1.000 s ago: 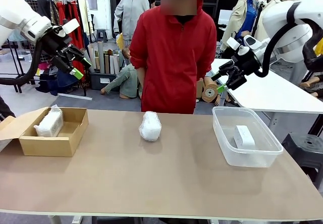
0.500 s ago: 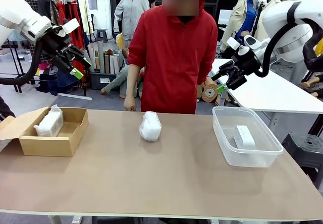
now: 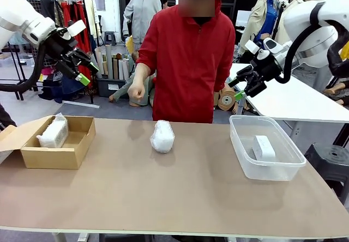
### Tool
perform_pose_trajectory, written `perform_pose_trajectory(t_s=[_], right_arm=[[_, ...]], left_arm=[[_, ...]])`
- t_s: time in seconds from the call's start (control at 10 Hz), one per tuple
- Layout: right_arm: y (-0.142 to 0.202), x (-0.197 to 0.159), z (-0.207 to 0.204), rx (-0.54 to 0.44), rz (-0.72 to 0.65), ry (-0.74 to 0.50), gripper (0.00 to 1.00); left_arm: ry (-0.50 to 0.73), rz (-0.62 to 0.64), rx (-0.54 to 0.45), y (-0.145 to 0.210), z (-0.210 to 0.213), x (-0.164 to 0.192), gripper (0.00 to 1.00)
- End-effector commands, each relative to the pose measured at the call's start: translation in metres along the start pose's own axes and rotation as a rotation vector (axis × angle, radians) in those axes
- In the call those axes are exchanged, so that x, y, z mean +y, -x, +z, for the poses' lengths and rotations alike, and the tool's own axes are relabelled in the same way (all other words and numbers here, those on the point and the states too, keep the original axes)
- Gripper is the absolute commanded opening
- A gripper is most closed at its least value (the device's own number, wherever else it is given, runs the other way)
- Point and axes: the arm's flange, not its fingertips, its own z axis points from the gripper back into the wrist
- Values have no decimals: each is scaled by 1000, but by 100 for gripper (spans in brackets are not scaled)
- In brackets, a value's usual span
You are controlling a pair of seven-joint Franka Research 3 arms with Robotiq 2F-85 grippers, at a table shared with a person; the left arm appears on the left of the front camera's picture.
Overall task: Separate and place wrapped and unwrapped clocks.
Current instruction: Pick up the Digital clock indicated by the person.
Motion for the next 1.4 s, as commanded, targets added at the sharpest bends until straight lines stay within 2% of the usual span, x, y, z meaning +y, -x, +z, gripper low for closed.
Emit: perform_pose_trajectory(t_s=[0.0, 1.3], right_arm=[[-1, 0, 0, -5, 14, 2, 100], [-1, 0, 0, -5, 14, 2, 100]], left_arm=[[-1, -2, -1, 0, 1, -1, 100], [-1, -2, -1, 0, 1, -1, 100]])
